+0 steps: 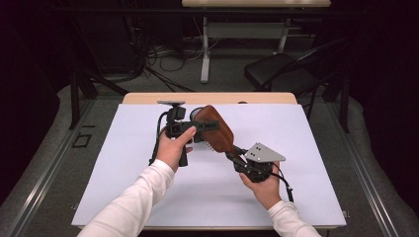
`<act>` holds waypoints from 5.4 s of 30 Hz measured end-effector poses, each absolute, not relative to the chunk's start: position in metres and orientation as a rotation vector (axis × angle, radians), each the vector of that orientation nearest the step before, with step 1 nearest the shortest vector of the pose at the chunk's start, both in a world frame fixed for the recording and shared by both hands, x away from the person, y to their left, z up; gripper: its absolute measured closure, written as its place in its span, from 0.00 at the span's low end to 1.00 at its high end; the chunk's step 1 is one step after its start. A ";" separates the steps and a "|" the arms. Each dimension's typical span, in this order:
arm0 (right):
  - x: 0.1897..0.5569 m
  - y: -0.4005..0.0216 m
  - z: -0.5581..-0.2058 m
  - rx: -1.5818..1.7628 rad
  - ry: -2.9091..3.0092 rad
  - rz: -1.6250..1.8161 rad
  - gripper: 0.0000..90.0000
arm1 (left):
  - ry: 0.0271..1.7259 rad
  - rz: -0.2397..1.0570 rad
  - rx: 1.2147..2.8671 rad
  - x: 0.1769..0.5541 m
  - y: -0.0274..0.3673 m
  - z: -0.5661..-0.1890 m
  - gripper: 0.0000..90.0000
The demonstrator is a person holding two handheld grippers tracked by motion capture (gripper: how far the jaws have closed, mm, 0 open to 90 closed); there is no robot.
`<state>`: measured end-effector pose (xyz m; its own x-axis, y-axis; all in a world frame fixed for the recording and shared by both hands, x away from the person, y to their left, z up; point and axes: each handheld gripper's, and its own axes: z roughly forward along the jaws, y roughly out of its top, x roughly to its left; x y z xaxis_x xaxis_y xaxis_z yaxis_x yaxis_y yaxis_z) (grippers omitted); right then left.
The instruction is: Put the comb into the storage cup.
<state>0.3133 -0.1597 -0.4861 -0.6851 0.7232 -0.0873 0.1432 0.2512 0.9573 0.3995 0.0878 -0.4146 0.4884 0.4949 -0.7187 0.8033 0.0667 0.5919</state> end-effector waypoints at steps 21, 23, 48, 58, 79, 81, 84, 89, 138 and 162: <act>0.312 -0.159 -0.486 0.777 1.998 1.449 0.80 | 1.204 -0.389 1.555 0.398 0.089 -0.413 0.54; 0.312 -0.158 -0.487 0.775 1.994 1.447 0.80 | 1.208 -0.392 1.554 0.398 0.088 -0.413 0.54; 0.315 -0.161 -0.487 0.807 1.978 1.468 0.73 | 1.258 -0.412 1.537 0.407 0.088 -0.413 0.56; 0.315 -0.164 -0.486 0.829 1.972 1.478 0.63 | 1.281 -0.389 1.500 0.413 0.093 -0.415 0.56; 0.314 -0.172 -0.480 0.843 1.934 1.507 0.58 | 1.303 -0.346 1.441 0.423 0.097 -0.413 0.56; 0.314 -0.173 -0.480 0.847 1.935 1.508 0.58 | 1.305 -0.338 1.437 0.423 0.097 -0.413 0.56; 0.313 -0.173 -0.479 0.848 1.936 1.506 0.58 | 1.307 -0.320 1.434 0.423 0.098 -0.412 0.56; 0.313 -0.174 -0.479 0.845 1.936 1.509 0.58 | 1.298 -0.311 1.414 0.424 0.099 -0.412 0.56; 0.324 -0.180 -0.476 0.940 1.973 1.445 0.33 | 1.396 -0.102 1.243 0.447 0.146 -0.390 0.55; 0.326 -0.180 -0.474 1.027 1.973 1.397 0.09 | 1.416 0.022 1.221 0.453 0.155 -0.386 0.55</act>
<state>0.3257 -0.1804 -0.4742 -0.5842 0.8114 0.0184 0.2869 0.1852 0.9399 0.4534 0.1548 -0.3864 0.2577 0.6512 -0.7138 0.6289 0.4478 0.6356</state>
